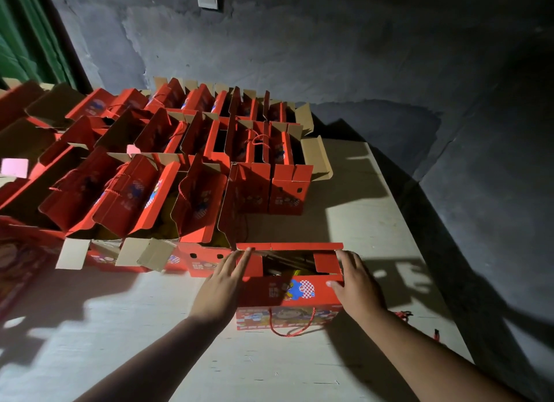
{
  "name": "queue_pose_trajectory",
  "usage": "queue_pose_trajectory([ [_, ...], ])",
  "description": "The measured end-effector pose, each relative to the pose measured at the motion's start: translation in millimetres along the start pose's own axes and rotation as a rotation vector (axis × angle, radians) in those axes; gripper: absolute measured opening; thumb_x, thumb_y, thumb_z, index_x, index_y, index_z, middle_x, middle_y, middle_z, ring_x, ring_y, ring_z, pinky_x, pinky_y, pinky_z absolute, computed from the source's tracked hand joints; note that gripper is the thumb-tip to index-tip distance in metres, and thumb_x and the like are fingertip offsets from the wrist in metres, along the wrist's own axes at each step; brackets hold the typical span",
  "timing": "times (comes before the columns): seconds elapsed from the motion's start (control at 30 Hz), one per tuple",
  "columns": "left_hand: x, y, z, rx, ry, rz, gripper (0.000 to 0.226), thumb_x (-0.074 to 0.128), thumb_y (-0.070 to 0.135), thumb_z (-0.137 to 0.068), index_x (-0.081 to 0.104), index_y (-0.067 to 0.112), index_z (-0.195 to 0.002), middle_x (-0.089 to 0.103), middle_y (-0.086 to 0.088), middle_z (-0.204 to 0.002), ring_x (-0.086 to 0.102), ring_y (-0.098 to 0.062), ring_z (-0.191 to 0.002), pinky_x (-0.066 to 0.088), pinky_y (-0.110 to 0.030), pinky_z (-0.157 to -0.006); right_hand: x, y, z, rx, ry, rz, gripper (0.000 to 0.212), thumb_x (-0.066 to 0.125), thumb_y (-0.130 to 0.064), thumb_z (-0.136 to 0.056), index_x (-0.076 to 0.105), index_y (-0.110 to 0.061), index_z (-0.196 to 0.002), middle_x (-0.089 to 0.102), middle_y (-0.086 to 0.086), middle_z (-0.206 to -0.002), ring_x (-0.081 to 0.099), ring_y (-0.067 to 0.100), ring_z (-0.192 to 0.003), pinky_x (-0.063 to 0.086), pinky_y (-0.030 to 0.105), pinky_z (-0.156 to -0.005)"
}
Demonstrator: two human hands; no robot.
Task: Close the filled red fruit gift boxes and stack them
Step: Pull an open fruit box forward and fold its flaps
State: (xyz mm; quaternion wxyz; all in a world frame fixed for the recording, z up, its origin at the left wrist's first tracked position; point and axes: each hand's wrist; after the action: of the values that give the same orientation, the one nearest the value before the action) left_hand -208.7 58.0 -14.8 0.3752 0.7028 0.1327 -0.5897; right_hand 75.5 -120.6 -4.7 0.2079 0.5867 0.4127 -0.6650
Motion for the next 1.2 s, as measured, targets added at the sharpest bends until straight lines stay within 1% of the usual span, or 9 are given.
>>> queue_pose_trajectory([
  [0.1,5.4,-3.2,3.3,0.019,-0.008,-0.036,0.094,0.073,0.029,-0.095,0.011,0.031,-0.166,0.035,-0.011,-0.164,0.04,-0.035,-0.148,0.055,-0.045,-0.104,-1.2,1.2,-0.5,-0.004,0.036,-0.004,0.066,0.086,-0.047,-0.081,0.041,-0.03,-0.126,0.058,-0.004,-0.129,0.067,0.018,-0.113,0.06,0.032,-0.083],
  [0.2,9.0,-5.3,3.6,0.056,0.096,-0.06,0.067,0.079,0.022,-0.089,0.042,0.026,-0.145,0.044,-0.005,-0.135,0.057,-0.03,-0.116,0.061,-0.035,-0.075,-2.1,1.6,0.6,0.011,0.055,-0.022,0.072,0.092,-0.043,-0.075,0.038,-0.029,-0.121,0.062,-0.002,-0.123,0.07,0.022,-0.103,0.059,0.034,-0.076],
  [0.3,8.9,-5.6,-0.3,0.102,0.105,-0.105,0.052,0.074,0.031,-0.094,0.05,0.028,-0.14,0.044,-0.008,-0.145,0.054,-0.033,-0.125,0.062,-0.041,-0.083,-3.4,3.3,0.3,-0.065,-0.016,-0.04,0.067,0.086,-0.05,-0.079,0.043,-0.029,-0.126,0.053,-0.005,-0.136,0.066,0.019,-0.107,0.056,0.03,-0.081],
  [0.43,7.6,-3.4,-11.6,0.09,-0.004,-0.043,0.06,0.065,0.039,-0.101,0.037,0.031,-0.152,0.029,-0.007,-0.168,0.037,-0.031,-0.151,0.057,-0.046,-0.103,-3.2,1.8,-4.2,-0.146,-0.124,-0.07,0.043,0.073,-0.054,-0.092,0.046,-0.028,-0.113,0.046,-0.01,-0.131,0.061,0.012,-0.103,0.049,0.021,-0.078],
  [0.67,4.7,-1.0,-39.8,0.028,-0.148,0.019,0.064,0.058,0.031,-0.105,0.024,0.026,-0.159,0.027,-0.004,-0.168,0.024,-0.024,-0.156,0.042,-0.045,-0.117,-4.9,-6.1,-28.3,-0.167,-0.199,0.034,0.026,0.066,-0.035,-0.1,0.045,-0.024,-0.111,0.053,-0.001,-0.137,0.06,0.022,-0.12,0.051,0.035,-0.094],
  [0.73,3.1,0.4,-45.7,0.035,-0.189,-0.033,0.067,0.056,0.036,-0.105,0.02,0.033,-0.163,0.024,-0.003,-0.167,0.019,-0.025,-0.155,0.042,-0.047,-0.117,-3.7,-7.9,-34.9,-0.153,-0.274,0.059,0.042,0.063,-0.036,-0.103,0.044,-0.023,-0.139,0.043,0.004,-0.157,0.051,0.025,-0.138,0.047,0.039,-0.11],
  [0.83,0.7,6.7,-52.9,0.001,-0.283,-0.125,0.079,0.055,0.048,-0.104,0.001,0.05,-0.163,0.017,-0.008,-0.167,0.012,-0.035,-0.157,0.045,-0.053,-0.113,-3.5,-10.8,-41.6,-0.168,-0.35,0.104,0.067,0.054,-0.037,-0.107,0.021,-0.028,-0.165,0.023,0.004,-0.171,0.028,0.026,-0.155,0.035,0.043,-0.123],
  [1.07,2.1,19.7,-60.1,-0.024,-0.304,-0.254,0.07,0.043,0.053,-0.105,0.003,0.047,-0.162,0.011,-0.014,-0.169,0.009,-0.043,-0.155,0.044,-0.059,-0.111,6.2,-16.1,-45.9,-0.226,-0.312,0.3,0.066,0.048,-0.037,-0.109,0.015,-0.036,-0.166,0.028,0.009,-0.16,0.03,0.031,-0.144,0.044,0.046,-0.112],
  [1.2,9.1,21.9,-53.9,-0.052,-0.322,-0.183,0.078,0.039,0.059,-0.104,-0.014,0.048,-0.161,0.003,-0.015,-0.172,0.002,-0.044,-0.157,0.032,-0.065,-0.116,9.1,-16.0,-43.5,-0.211,-0.334,0.306,0.067,0.046,-0.039,-0.109,0.01,-0.038,-0.166,0.022,0.008,-0.162,0.024,0.03,-0.146,0.048,0.048,-0.108],
])
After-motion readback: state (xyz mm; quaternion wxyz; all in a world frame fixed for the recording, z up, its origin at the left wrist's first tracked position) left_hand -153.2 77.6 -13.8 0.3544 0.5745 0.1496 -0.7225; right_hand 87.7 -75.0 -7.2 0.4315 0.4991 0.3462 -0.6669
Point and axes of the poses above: each hand's wrist, its own z-axis away from the middle knuckle, its own x-axis out of the palm, y = z × x
